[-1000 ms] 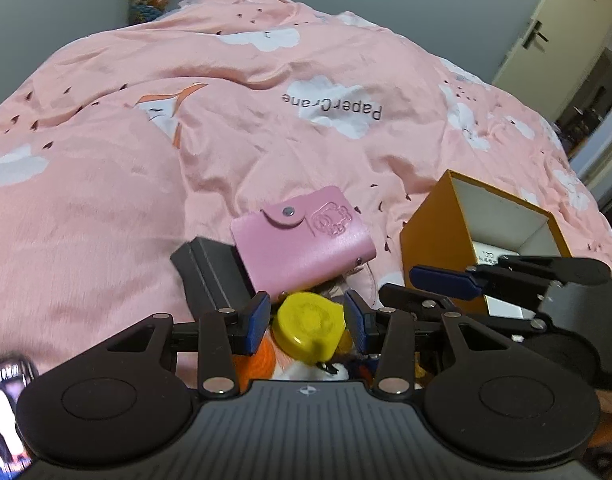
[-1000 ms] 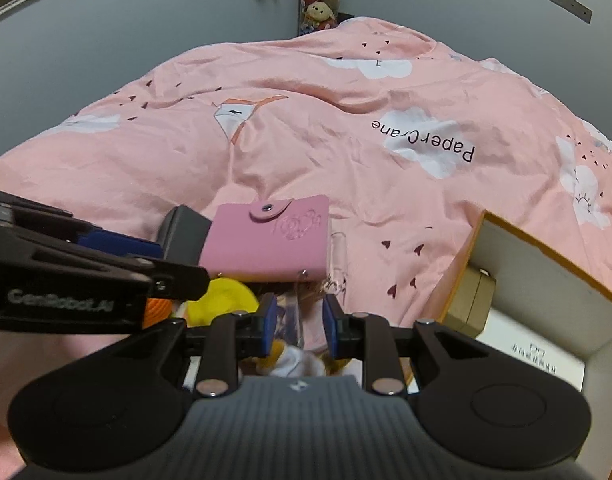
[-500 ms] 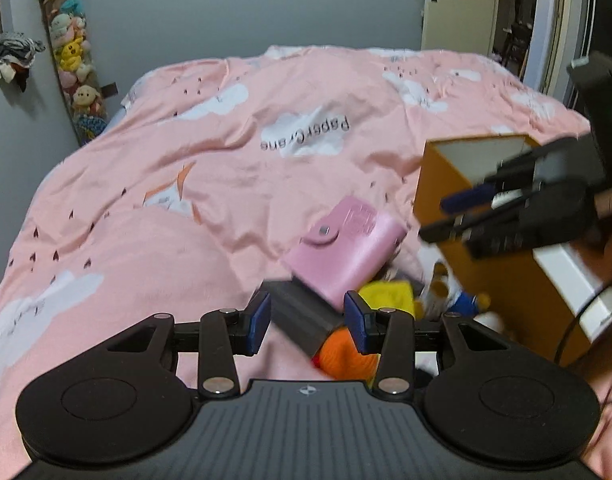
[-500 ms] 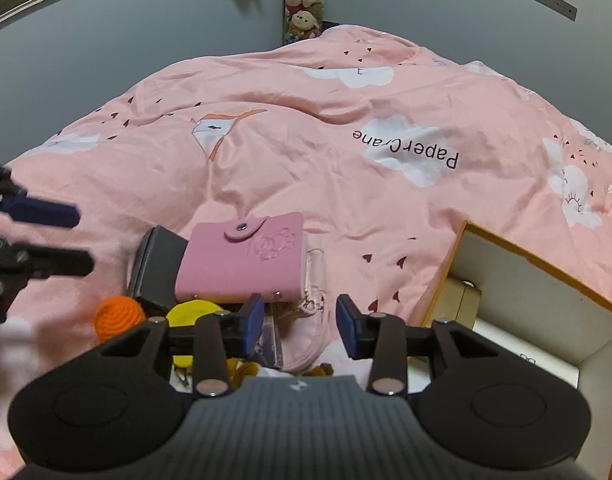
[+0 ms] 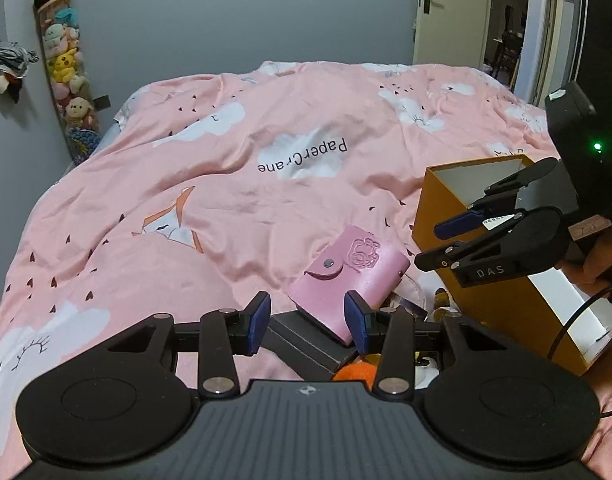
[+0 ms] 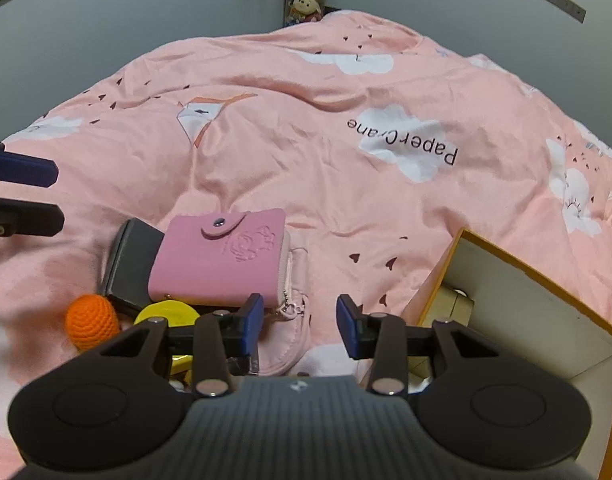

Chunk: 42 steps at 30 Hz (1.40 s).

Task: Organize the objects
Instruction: 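Grasp the white-and-black plush with the left gripper while the right grasps the brown dog plush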

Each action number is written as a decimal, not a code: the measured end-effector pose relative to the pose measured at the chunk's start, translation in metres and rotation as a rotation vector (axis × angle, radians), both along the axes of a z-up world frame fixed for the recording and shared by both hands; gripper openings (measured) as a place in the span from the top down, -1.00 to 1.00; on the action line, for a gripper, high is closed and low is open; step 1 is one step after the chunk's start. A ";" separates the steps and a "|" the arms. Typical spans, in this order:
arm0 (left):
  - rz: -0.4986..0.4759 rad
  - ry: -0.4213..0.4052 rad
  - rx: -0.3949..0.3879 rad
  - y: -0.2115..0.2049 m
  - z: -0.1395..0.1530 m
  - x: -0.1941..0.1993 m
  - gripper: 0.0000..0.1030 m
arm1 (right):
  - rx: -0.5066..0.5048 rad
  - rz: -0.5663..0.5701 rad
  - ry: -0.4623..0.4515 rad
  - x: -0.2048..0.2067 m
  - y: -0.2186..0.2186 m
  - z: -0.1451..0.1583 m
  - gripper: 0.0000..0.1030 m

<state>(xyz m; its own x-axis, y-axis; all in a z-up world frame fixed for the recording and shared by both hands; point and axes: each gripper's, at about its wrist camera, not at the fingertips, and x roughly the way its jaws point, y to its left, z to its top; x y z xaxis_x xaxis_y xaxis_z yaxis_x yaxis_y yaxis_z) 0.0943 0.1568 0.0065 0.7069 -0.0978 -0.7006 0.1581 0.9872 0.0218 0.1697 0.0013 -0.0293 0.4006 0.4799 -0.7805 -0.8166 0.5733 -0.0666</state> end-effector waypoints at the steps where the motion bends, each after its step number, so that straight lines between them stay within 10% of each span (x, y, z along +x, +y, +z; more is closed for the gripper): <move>1: -0.001 0.012 -0.003 0.000 0.000 0.001 0.02 | -0.004 -0.001 0.002 0.002 0.000 -0.001 0.17; 21: -0.129 -0.156 0.185 -0.009 -0.013 -0.041 0.01 | -0.019 0.062 0.136 -0.005 -0.013 0.006 0.05; 42: -0.158 0.048 -0.057 -0.024 -0.004 -0.030 -0.02 | -0.391 0.303 0.155 -0.036 0.020 -0.024 0.03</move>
